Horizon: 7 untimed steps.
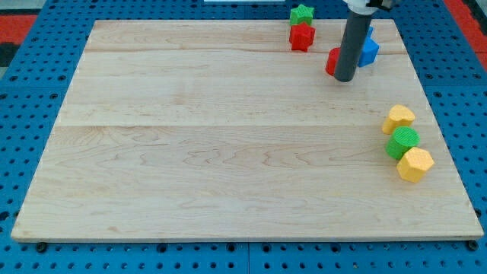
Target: Move the red circle towards the red star
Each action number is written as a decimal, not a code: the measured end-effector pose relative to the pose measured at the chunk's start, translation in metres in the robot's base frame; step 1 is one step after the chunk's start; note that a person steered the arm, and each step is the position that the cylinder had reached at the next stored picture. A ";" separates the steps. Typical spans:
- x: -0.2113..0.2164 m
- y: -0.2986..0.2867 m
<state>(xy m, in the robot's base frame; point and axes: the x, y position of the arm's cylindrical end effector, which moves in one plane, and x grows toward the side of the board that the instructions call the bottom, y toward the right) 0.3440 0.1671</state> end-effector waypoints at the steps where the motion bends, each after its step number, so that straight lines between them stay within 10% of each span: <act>1: -0.003 0.025; 7: -0.026 -0.045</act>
